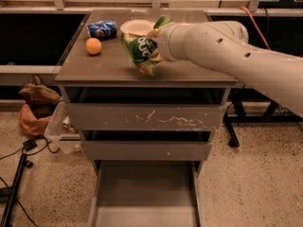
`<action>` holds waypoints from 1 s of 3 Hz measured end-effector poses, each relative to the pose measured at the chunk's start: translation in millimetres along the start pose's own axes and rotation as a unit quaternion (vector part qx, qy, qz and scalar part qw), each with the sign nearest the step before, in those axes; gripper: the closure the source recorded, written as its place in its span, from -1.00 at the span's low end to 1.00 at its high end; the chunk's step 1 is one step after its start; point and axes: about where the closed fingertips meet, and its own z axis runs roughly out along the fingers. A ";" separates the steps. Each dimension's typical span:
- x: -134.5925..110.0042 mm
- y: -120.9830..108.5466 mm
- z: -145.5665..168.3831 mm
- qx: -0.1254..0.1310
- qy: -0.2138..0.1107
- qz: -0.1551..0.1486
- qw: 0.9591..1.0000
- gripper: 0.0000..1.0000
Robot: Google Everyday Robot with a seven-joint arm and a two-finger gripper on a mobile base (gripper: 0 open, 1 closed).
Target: Pick green rice chip bag from bottom drawer and place on counter
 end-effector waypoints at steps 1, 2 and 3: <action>41.5 1.0 23.6 -0.009 0.022 0.065 0.998 1.00; 64.1 13.9 46.2 -0.031 0.023 0.136 0.990 1.00; 66.9 17.4 53.1 -0.038 0.019 0.156 0.987 0.71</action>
Offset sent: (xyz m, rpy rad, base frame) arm 0.0901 -0.0446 -0.0755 0.3288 0.3747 -0.2035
